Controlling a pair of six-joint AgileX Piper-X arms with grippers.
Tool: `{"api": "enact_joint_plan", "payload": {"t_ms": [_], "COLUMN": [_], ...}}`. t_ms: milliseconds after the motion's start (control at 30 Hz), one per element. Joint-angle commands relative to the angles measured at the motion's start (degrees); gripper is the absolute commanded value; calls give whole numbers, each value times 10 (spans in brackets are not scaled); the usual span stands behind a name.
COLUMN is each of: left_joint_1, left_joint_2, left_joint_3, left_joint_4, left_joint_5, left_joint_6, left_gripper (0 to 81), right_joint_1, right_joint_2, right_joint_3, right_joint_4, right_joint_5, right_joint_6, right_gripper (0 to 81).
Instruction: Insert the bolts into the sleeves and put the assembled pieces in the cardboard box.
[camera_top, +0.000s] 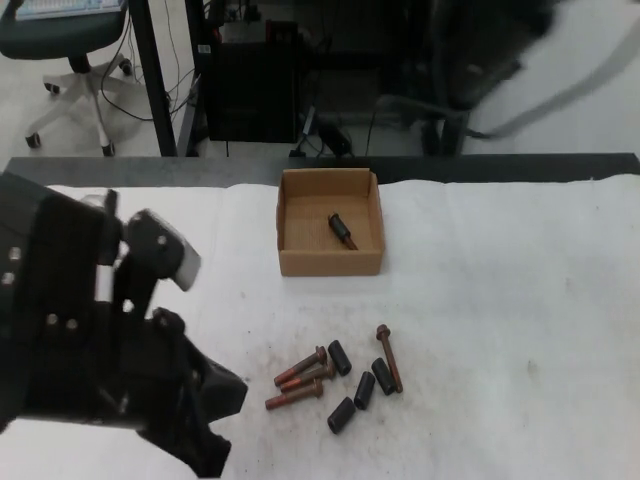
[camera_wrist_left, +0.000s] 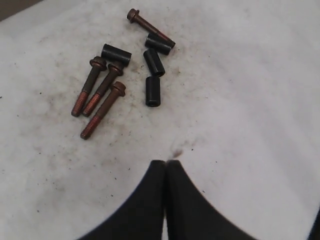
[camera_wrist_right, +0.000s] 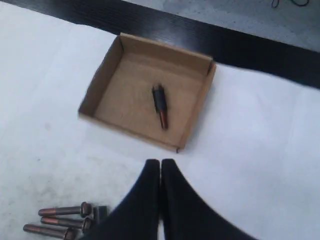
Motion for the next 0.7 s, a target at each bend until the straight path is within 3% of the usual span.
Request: {"api": "enact_joint_plan", "payload": {"t_ms": [0,300,533,667], "left_joint_1": [-18,-53,-53,-53], "left_joint_2": [34,177,305,368], "left_joint_3": [-3,-65,-188,-249], "left_joint_4": [-58,-115,-37,3], "left_joint_5": [-18,-25,-65,-72], "left_joint_6": [50,73,120,148], "left_gripper": [0,0,0,105], "right_joint_1": [0,1,1,1], "right_joint_2": [-144,-438,-538,-556], "right_joint_3": [131,362,439,451], "right_joint_4": [-25,-20,0,5], "right_joint_5": [-6,-62,-92,-117], "right_joint_6": [23,53,53,53], "right_gripper": [3,3,3,3]}}
